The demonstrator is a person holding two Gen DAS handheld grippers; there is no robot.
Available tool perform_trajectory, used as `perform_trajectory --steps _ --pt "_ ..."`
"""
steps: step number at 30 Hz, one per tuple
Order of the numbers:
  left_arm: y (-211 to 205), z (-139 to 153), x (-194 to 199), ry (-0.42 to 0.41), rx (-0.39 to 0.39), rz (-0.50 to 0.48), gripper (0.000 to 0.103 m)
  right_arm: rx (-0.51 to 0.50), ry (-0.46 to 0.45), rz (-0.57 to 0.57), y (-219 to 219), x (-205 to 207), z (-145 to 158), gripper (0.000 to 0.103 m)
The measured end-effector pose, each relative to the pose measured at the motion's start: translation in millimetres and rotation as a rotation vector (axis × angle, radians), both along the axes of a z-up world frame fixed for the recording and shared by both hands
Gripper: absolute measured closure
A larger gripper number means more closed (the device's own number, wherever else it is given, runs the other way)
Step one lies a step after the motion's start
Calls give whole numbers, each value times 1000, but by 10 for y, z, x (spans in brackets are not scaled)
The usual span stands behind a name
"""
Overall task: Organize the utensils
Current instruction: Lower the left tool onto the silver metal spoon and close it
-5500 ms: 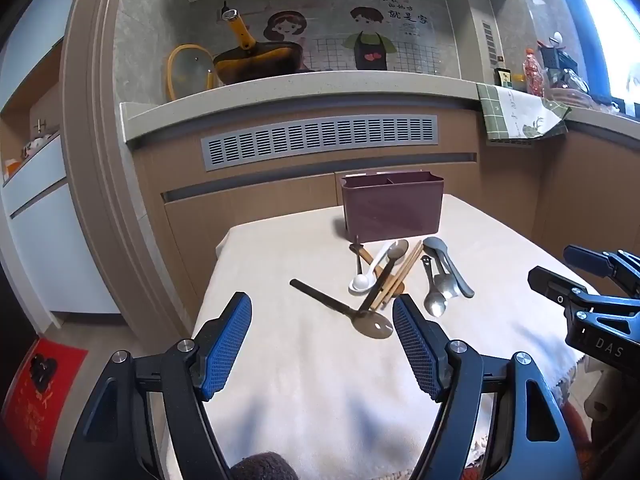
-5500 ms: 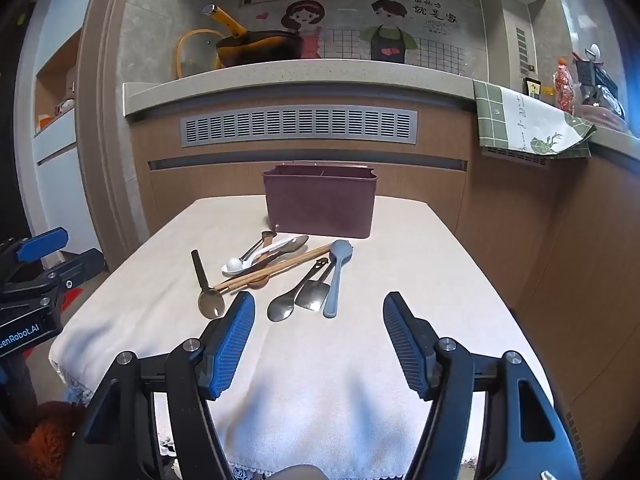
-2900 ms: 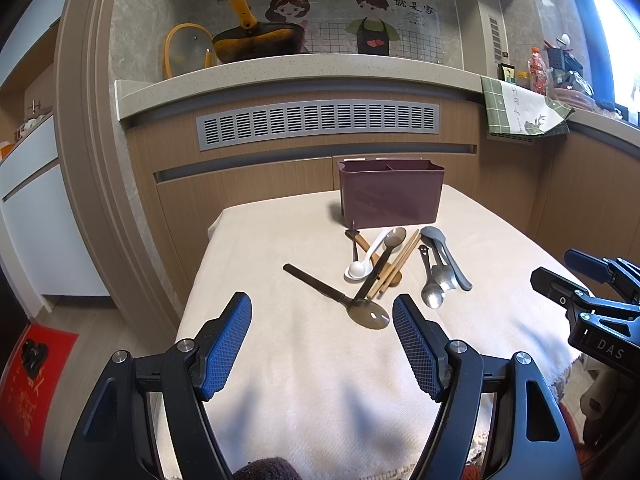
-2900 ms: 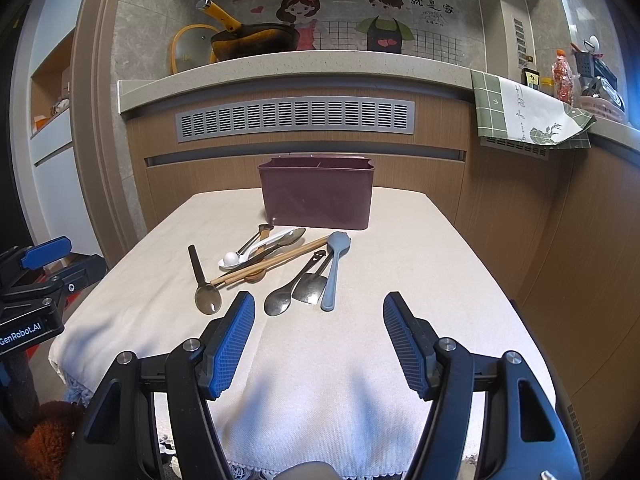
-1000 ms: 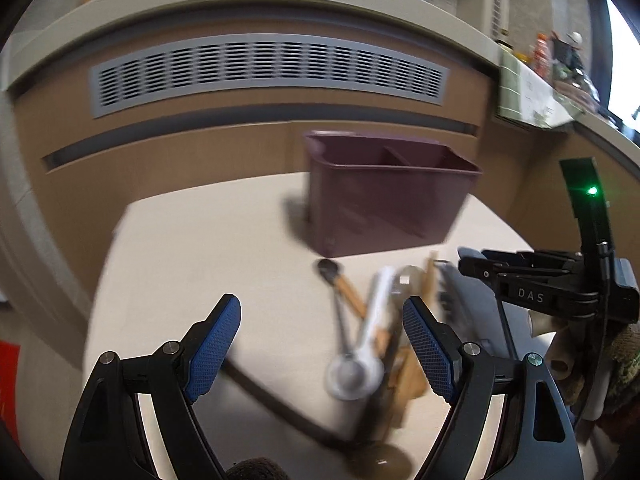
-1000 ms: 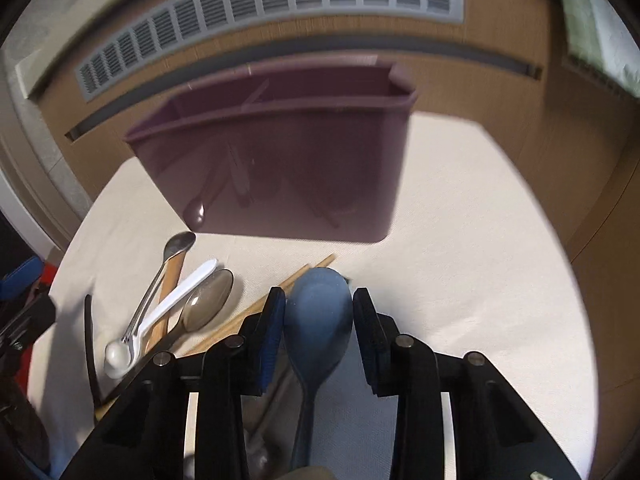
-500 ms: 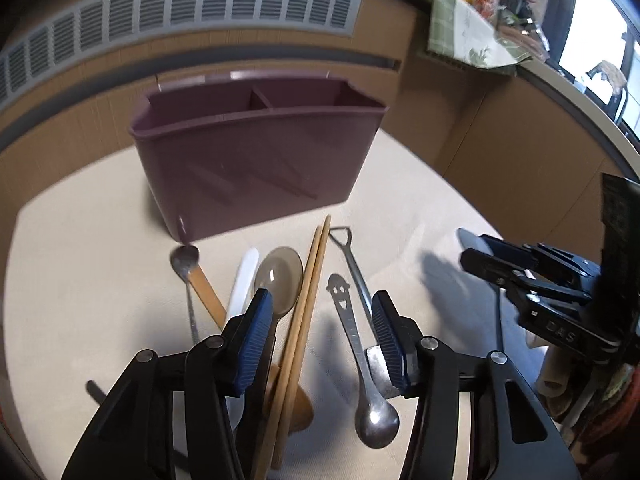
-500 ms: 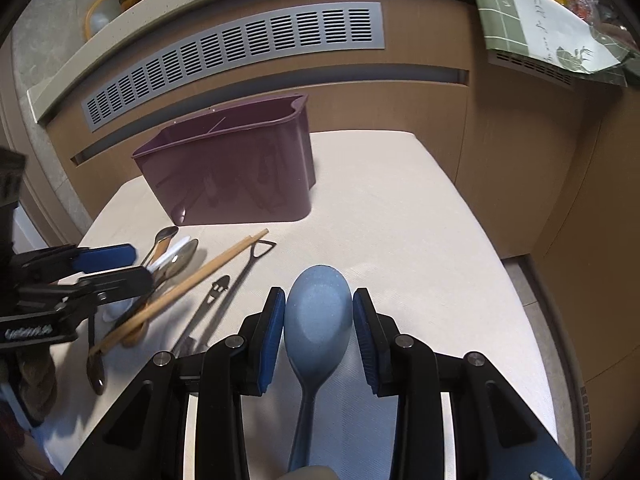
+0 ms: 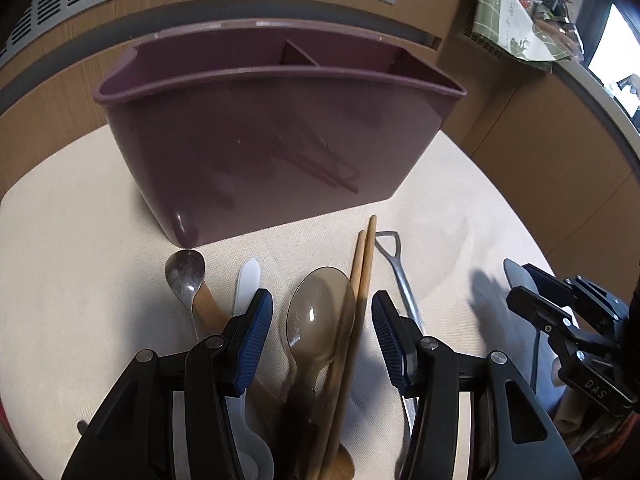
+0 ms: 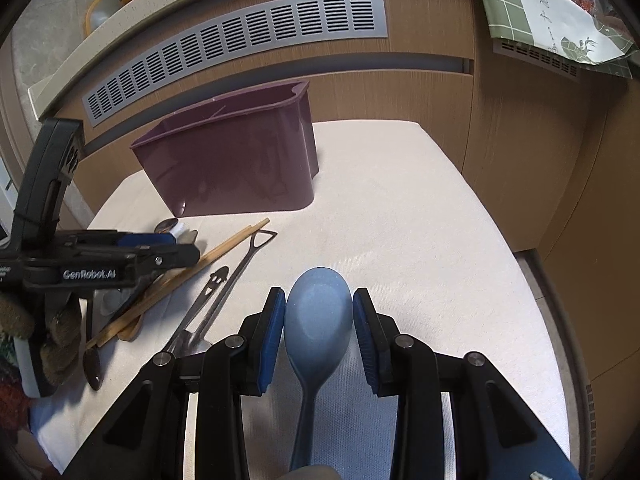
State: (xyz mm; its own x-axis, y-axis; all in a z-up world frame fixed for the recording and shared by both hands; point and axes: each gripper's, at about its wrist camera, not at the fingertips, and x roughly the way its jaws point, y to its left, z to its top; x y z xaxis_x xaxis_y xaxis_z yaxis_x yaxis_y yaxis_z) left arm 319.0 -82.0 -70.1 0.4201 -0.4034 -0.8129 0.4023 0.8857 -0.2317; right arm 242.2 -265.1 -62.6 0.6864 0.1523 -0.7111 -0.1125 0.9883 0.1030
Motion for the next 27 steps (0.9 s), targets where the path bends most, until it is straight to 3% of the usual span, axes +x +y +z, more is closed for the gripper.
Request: perform_trajectory --steps 4,7,10,15,19,27 --pt "-13 -28 -6 3 11 8 51 -4 3 -3 0 12 -11 71" --pt "29 -13 -16 4 6 66 68 -12 -15 -4 24 1 19 71" --pt "91 132 -133 -67 -4 96 68 -23 -36 -2 60 -22 63 71" --pt "295 516 -487 -191 -89 148 68 -51 -81 1 114 -75 178 71" --pt "400 793 -784 -331 -63 186 68 -52 -91 0 157 -87 218 71" --pt "491 967 -1024 -385 -91 193 69 -66 -107 9 269 -115 310 71"
